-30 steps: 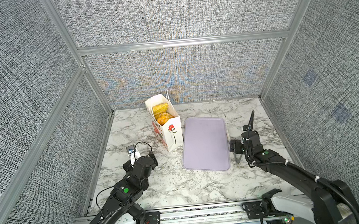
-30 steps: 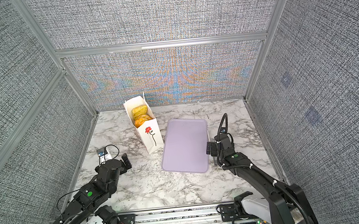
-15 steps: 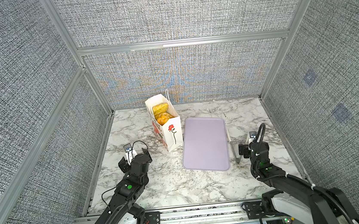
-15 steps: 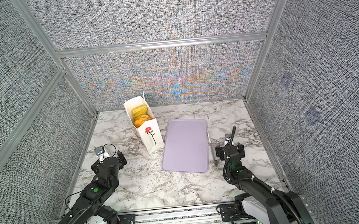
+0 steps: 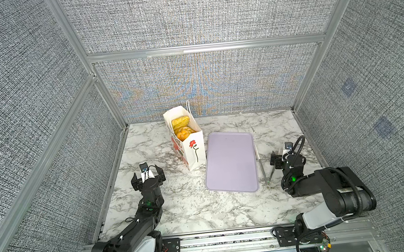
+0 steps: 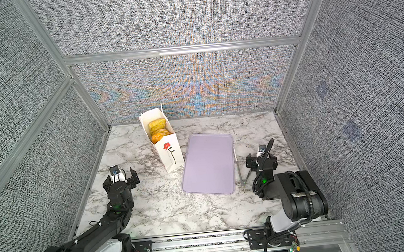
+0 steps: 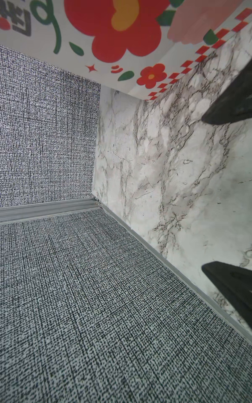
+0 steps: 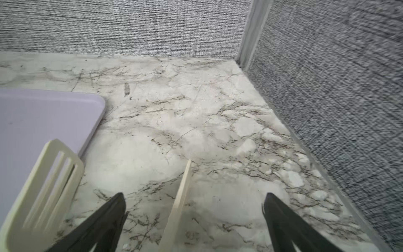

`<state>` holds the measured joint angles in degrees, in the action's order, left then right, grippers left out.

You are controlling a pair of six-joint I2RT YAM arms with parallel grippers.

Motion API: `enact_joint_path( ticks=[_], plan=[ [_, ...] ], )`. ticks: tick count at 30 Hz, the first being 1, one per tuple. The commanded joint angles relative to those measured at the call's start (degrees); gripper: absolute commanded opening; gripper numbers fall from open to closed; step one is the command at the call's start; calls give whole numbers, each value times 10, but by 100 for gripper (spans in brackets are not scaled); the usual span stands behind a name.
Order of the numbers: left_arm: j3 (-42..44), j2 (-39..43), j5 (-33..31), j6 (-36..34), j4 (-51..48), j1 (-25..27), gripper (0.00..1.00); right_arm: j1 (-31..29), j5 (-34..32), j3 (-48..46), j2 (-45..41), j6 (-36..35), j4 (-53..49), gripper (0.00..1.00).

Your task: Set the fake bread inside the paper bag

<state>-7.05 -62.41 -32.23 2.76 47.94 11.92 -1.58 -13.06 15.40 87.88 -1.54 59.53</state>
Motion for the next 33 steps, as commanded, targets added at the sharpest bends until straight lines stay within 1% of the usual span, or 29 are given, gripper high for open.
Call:
enact_joint_path(
  ticks=[1, 3, 5, 6, 7, 9, 10, 11, 13, 14, 16, 17, 20, 22, 25, 27, 33],
  plan=[
    [3, -78, 72, -47, 209, -21, 99, 2, 21, 23, -5, 15, -12, 99],
    [3, -150, 103, -62, 268, -33, 100, 5, 26, 16, 10, 15, 27, 99],
    [15, -233, 149, -53, 367, -48, 99, 5, 25, 20, 3, 16, 6, 100],
    [19, -279, 158, -59, 429, -57, 99, 6, 25, 21, 6, 17, 7, 99],
    [13, -286, 162, -62, 412, -59, 100, 7, 25, 21, 9, 18, 14, 99],
    [-33, -226, 182, -24, 231, -71, 98, 9, 23, 24, 7, 23, 4, 99],
    [-46, -226, 194, -15, 214, -83, 96, 10, 23, 24, 8, 24, 4, 99],
    [-35, -235, 196, -20, 250, -84, 99, 11, 23, 24, 7, 23, 2, 99],
    [-14, -264, 200, -41, 337, -84, 99, 11, 24, 24, 7, 24, 4, 99],
    [-15, -262, 201, -41, 325, -84, 99, 11, 24, 24, 7, 25, 3, 99],
    [-29, -244, 196, -27, 270, -84, 99, 11, 24, 24, 7, 24, 3, 99],
    [-29, -243, 196, -27, 272, -84, 99, 11, 24, 24, 8, 24, 4, 99],
    [-17, -261, 199, -40, 323, -84, 99, 11, 24, 25, 8, 24, 4, 99],
    [-22, -254, 200, -33, 299, -84, 99, 11, 24, 24, 8, 24, 4, 99],
    [-19, -259, 200, -41, 316, -84, 99, 11, 24, 24, 7, 24, 4, 99],
    [-22, -257, 201, -36, 304, -84, 99, 11, 24, 24, 8, 24, 4, 99],
    [-21, -258, 202, -37, 307, -84, 99, 11, 24, 24, 8, 24, 4, 99]
  ],
)
